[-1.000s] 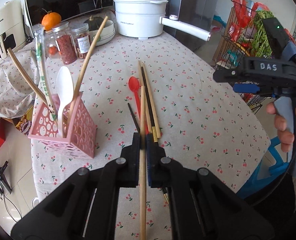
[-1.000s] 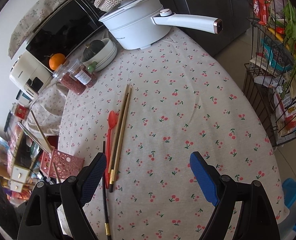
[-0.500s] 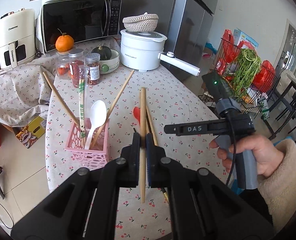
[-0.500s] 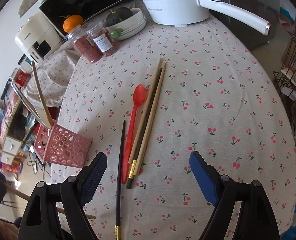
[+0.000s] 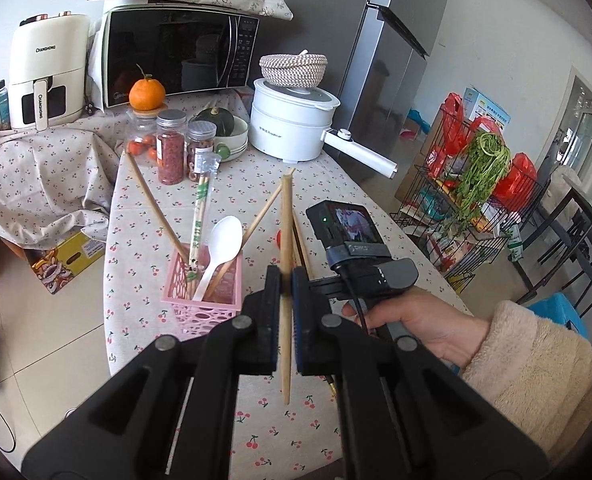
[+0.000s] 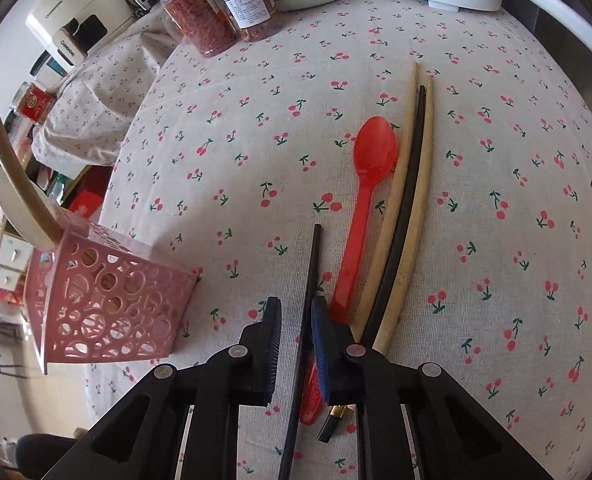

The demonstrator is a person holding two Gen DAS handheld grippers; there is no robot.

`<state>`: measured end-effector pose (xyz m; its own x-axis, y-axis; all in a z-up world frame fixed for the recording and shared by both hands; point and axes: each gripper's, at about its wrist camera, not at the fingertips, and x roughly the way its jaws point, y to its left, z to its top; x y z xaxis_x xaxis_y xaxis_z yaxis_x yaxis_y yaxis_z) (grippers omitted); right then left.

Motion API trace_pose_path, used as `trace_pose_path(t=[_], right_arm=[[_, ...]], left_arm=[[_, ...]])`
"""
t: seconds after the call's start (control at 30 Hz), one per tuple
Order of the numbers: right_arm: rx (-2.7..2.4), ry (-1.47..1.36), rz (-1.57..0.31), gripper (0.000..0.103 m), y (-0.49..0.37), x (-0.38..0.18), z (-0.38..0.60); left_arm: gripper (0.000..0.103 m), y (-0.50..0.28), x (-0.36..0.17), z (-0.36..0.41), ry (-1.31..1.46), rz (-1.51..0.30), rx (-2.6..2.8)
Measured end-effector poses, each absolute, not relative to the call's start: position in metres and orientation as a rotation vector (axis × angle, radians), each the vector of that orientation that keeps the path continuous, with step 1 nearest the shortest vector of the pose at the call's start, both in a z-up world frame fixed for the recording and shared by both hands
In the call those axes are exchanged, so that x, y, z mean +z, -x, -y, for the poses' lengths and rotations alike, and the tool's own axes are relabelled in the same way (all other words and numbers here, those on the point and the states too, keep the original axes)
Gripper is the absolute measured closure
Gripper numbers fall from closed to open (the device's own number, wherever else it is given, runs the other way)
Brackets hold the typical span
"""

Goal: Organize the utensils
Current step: 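Lift the wooden chopstick with the left tool while the right tool grasps a black chopstick, then drop the wooden chopstick into the pink basket with the left tool while the right tool inserts the black chopstick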

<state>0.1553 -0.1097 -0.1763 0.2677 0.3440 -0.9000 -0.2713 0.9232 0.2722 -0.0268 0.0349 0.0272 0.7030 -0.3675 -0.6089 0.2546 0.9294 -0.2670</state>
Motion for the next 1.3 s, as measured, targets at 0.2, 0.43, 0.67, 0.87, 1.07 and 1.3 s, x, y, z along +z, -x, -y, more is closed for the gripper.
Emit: trace_pose_path(t=[0.2, 0.43, 0.67, 0.87, 1.07, 1.3], right_arm=[[0.381, 0.149, -1.188, 0.093, -0.148, -0.174, 0.091], [0.372, 0.201, -1.149, 0.095, -0.142, -0.173, 0.087], [0.435, 0.017, -1.084, 0.097, -0.123, -0.146, 0.112], [0.525, -0.071, -0.934, 0.098, -0.086, -0.093, 0.137], [0.576, -0.113, -0.8, 0.098, -0.058, -0.05, 0.143], [0.604, -0.156, -0.705, 0.098, -0.047, -0.025, 0.155]], left_arm=[[0.096, 0.026, 0.032, -0.049, 0.207, -0.699, -0.335], [0.096, 0.031, 0.045, -0.063, 0.241, -0.645, -0.315], [0.096, 0.037, 0.071, -0.082, 0.296, -0.515, -0.261], [0.096, 0.031, 0.078, -0.092, 0.302, -0.419, -0.175], [0.096, 0.014, 0.069, -0.094, 0.277, -0.386, -0.085], [0.096, -0.006, 0.053, -0.098, 0.293, -0.433, -0.05]])
